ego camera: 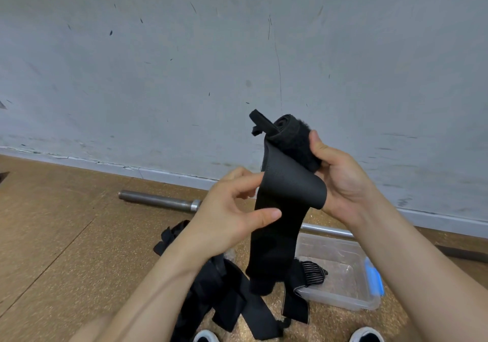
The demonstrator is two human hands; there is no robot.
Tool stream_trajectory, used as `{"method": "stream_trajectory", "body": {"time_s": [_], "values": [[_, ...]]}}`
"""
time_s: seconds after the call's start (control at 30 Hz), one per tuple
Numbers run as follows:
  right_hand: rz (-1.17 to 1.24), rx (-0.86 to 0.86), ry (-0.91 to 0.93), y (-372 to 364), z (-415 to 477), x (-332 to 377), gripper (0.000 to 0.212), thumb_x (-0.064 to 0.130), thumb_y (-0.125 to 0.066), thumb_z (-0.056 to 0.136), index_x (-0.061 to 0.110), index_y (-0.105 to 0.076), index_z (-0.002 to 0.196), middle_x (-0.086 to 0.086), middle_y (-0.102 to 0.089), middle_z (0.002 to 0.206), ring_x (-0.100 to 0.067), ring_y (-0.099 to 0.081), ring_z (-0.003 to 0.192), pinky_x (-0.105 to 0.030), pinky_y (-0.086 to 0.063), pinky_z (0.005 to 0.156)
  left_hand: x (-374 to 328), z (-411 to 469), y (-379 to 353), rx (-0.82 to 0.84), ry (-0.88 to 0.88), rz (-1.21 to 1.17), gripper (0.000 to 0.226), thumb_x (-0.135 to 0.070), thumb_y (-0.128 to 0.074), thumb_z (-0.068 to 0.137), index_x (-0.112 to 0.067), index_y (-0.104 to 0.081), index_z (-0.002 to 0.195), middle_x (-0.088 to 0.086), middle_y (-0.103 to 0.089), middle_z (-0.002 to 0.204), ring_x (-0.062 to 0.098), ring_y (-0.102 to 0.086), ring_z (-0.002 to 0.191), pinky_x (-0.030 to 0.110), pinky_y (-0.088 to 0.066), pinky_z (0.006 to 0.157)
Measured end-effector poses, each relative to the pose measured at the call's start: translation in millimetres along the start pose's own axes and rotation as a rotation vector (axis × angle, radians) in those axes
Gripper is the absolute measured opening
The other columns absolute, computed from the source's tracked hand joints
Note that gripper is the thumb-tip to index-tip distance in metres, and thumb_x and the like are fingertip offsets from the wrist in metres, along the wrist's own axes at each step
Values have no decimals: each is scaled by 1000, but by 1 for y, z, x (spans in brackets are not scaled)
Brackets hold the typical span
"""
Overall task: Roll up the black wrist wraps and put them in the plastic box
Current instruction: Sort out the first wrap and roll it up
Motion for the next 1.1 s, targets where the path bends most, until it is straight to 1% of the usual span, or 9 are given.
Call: {"method": "stream_trajectory", "body": {"time_s": [0.1, 0.2, 0.37, 0.53, 0.67, 0.8, 0.87, 0.93, 1.1], "values": [[-79, -80, 70, 8, 5, 3, 34, 25, -57, 92, 4, -66, 117, -15, -73, 111, -25, -71, 98, -38, -60, 81, 1, 3, -2, -94, -17, 272, 9, -31, -82, 77, -26, -75, 73, -9, -41, 81, 13, -45, 88, 27, -39, 83], [-177, -314, 202, 34, 9, 15, 20, 10, -59, 96, 3, -64, 114, -11, -72, 104, -22, -70, 89, -35, -59, 75, -8, 2, -11, -177, -153, 468, 36, -34, -73, 78, -30, -48, 52, -16, -43, 86, 11, -37, 89, 34, -39, 81], [-473, -495, 385, 49, 10, 18, 13, 8, -64, 94, 20, -63, 93, 1, -66, 88, -16, -64, 82, -29, -55, 71, -14, -3, -30, -38, -186, 451, 31, -35, -59, 87, -8, -64, 73, -7, -66, 85, 7, -56, 92, 30, -46, 81], [-681, -494, 536, 40, 9, 21, 16, 10, -66, 91, 25, -61, 97, 10, -64, 89, -5, -61, 81, -21, -49, 73, -31, -8, -24, -136, -206, 540, 46, -30, -56, 90, -31, -19, 62, -11, -27, 55, 3, -35, 59, 17, -25, 64], [-728, -494, 559, 40, 11, 21, 17, 11, -66, 91, 20, -62, 105, 9, -64, 92, -7, -61, 86, -24, -51, 80, -36, -13, -27, -111, -253, 574, 44, -29, -52, 93, -30, -19, 64, -10, -26, 54, 10, -32, 57, 19, -23, 56], [-692, -525, 565, 49, 13, 24, 15, 10, -65, 91, 18, -63, 105, 5, -64, 94, -11, -61, 87, -28, -53, 82, -3, -14, -31, 6, 145, -28, 24, -30, -50, 103, -15, -63, 90, 1, -70, 77, 18, -65, 74, 32, -52, 68], [-691, -520, 586, 49, 14, 31, 16, 8, -65, 91, 16, -62, 105, 5, -64, 94, -6, -59, 84, -19, -50, 79, 14, -18, -43, 107, 343, -346, 24, -28, -49, 102, -11, -66, 103, 0, -74, 80, 12, -68, 68, 23, -52, 60], [-699, -517, 607, 49, 14, 39, 17, 7, -65, 91, 17, -62, 104, 6, -63, 94, -3, -58, 83, -13, -46, 74, 17, -25, -57, 249, 371, -392, 23, -30, -59, 94, -10, -70, 97, 1, -73, 74, 12, -65, 62, 21, -46, 56], [-630, -457, 615, 44, 16, 46, 18, 9, -64, 92, 25, -61, 100, 6, -63, 95, -11, -61, 90, -30, -56, 84, 37, -24, -50, 304, 375, -359, 22, -4, -68, 84, -1, -72, 105, 11, -76, 105, 22, -73, 97, 30, -57, 81]]}}
Point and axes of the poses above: each hand's wrist, its own z-axis towards the middle knuckle, its own y-axis out of the back of the hand, x = y × z, the point moved 9 cm from there along z, towards the middle knuckle
